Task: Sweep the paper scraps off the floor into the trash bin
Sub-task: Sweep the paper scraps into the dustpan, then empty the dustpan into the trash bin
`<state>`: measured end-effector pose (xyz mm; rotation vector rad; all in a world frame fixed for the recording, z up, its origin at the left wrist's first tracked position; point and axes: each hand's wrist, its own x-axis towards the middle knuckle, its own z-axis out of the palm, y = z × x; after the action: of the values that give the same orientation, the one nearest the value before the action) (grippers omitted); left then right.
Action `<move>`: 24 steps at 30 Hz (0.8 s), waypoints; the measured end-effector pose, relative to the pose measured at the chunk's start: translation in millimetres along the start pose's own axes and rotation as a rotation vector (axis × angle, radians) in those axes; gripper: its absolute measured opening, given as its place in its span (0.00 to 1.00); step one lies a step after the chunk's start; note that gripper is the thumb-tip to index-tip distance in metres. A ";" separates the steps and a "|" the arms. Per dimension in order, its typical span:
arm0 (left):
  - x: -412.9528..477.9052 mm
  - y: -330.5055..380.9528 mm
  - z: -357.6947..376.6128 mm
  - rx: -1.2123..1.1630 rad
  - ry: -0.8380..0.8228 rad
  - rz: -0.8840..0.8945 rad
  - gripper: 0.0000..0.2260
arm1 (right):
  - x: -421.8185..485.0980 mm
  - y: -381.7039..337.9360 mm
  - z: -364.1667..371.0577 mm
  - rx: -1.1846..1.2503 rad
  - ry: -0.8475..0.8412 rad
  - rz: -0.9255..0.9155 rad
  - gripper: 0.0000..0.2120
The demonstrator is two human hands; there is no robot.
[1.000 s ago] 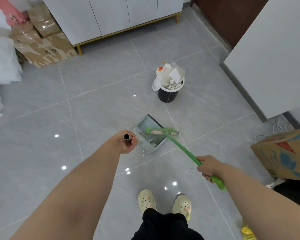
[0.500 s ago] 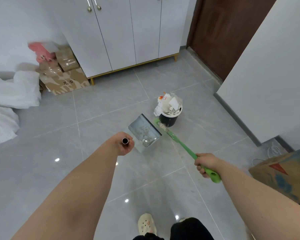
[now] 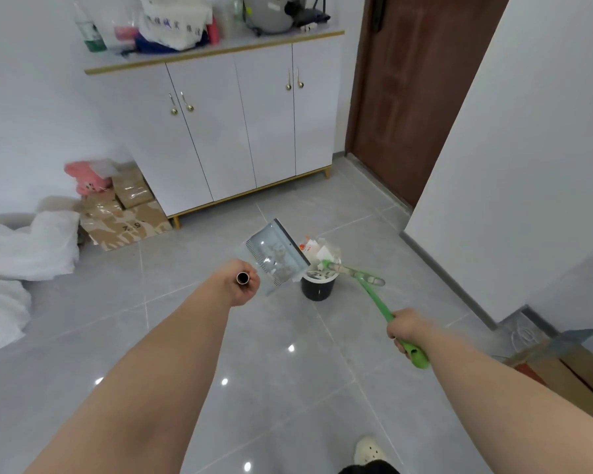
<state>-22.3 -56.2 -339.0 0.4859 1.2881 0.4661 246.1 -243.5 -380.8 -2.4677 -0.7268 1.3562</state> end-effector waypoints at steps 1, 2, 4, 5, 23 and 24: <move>-0.2 1.5 9.7 0.014 0.000 0.010 0.12 | 3.4 2.0 -11.2 -0.019 0.011 0.005 0.07; 1.4 2.7 21.4 0.025 0.001 0.018 0.12 | 8.7 3.7 -24.2 -0.034 0.022 0.006 0.06; 5.4 2.1 45.2 0.047 0.015 0.033 0.11 | 20.5 9.2 -47.3 -0.030 0.040 0.018 0.06; 7.5 0.6 58.2 0.074 0.021 0.036 0.11 | 26.8 11.6 -58.6 -0.030 0.047 0.019 0.05; 58.5 -56.6 177.0 0.681 0.206 0.237 0.05 | 85.3 24.5 -86.6 -0.022 -0.089 0.055 0.06; 59.2 -57.4 178.5 0.696 0.208 0.250 0.04 | 86.3 22.7 -84.3 -0.015 -0.103 0.056 0.04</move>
<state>167.7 -82.9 -381.8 1.2163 1.5913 0.2654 362.5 -214.5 -407.0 -2.4623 -0.6970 1.5133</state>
